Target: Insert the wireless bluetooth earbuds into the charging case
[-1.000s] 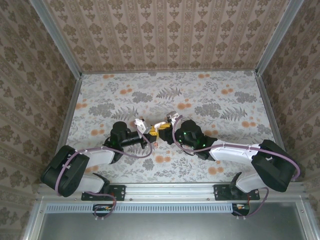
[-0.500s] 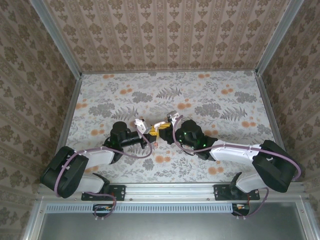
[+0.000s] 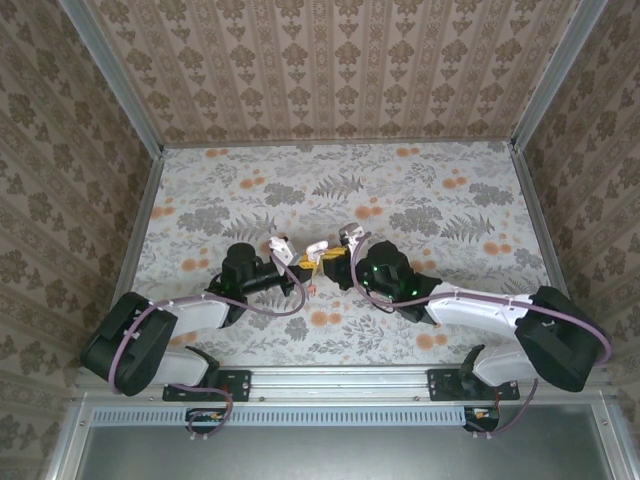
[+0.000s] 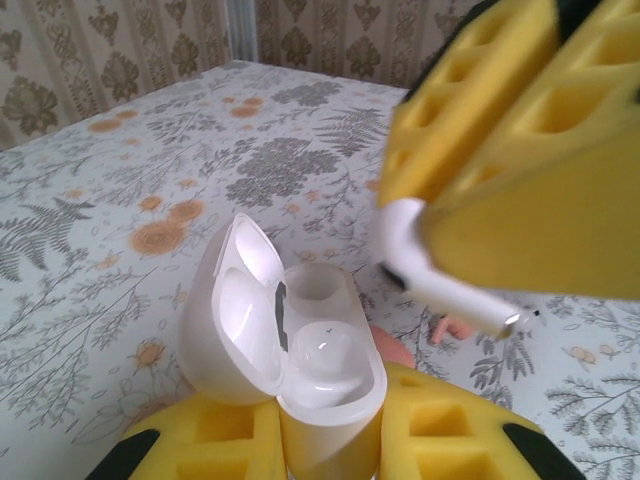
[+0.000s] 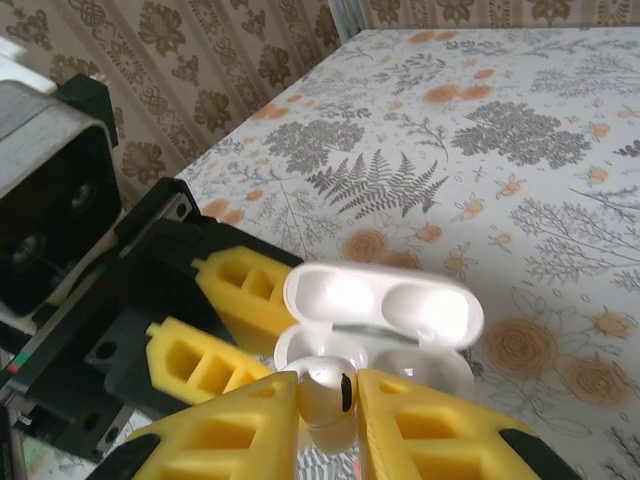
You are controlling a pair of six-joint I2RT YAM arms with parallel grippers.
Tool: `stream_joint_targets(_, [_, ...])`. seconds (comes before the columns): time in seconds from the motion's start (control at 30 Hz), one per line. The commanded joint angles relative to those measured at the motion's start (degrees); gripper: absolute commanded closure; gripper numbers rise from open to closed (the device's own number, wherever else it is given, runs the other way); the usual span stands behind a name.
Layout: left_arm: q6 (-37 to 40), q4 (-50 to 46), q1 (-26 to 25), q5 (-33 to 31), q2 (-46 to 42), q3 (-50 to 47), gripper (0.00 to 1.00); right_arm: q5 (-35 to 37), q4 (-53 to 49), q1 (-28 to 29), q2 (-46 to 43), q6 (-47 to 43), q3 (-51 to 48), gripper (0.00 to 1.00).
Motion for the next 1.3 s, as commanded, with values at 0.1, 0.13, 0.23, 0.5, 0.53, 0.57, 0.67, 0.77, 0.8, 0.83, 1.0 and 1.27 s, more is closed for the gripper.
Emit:
stream_joint_targets(0.1, [0.78, -2.24, -0.25, -4.49, 0.44, 1.82, 0.92, 2.55, -15.12, -3.23, -7.75, -5.45, -1.58, 0.78])
stream_joint_targets(0.13, [0.75, -2.69, -0.22, -5.0, 0.35, 1.94, 0.92, 2.91, -17.89, -3.83, -8.81, -6.15, -1.87, 0.78])
stream_joint_targets(0.23, [0.7, -4.26, -0.25, -6.05, 0.06, 2.39, 0.92, 3.79, -23.75, -5.8, -11.29, -6.82, -3.0, 0.78])
stream_joint_targets(0.5, [0.69, -7.33, -0.28, -7.77, -1.28, 3.34, 0.92, 4.24, -31.05, -13.77, -14.01, -5.97, -5.39, 0.78])
stream_joint_targets(0.53, [0.79, -7.78, -0.26, -7.96, -1.52, 3.27, 0.92, 3.96, -31.78, -14.51, -13.84, -5.87, -5.43, 0.77])
stream_joint_targets(0.57, [1.08, -8.26, -0.21, -8.07, -1.88, 3.3, 0.92, 3.67, -32.6, -15.26, -13.49, -5.59, -5.36, 0.78])
stream_joint_targets(0.67, [1.69, -9.61, -0.3, -8.18, -2.82, 3.2, 0.92, 2.67, -34.09, -17.38, -11.91, -5.04, -5.21, 0.77])
stream_joint_targets(0.77, [2.82, -9.33, -0.33, -6.65, -3.4, 2.47, 0.92, -0.51, -33.18, -19.2, -10.14, -3.88, -5.02, 0.77])
stream_joint_targets(0.8, [3.3, -9.01, -0.34, -6.13, -3.39, 2.24, 0.92, -1.77, -32.58, -19.54, -9.65, -3.21, -4.97, 0.77])
stream_joint_targets(0.83, [3.62, -8.85, -0.34, -5.72, -3.32, 2.07, 0.92, -3.0, -32.14, -19.72, -9.27, -2.55, -4.72, 0.77])
stream_joint_targets(1.0, [5.12, -8.43, -0.43, -4.93, -2.65, 1.9, 0.92, -4.95, -33.36, -20.01, -7.32, -1.5, -2.21, 0.77])
stream_joint_targets(1.27, [5.97, -9.77, -0.6, -5.67, -2.88, 2.31, 0.92, -5.73, -41.89, -22.41, -1.81, -1.88, 1.87, 0.77])
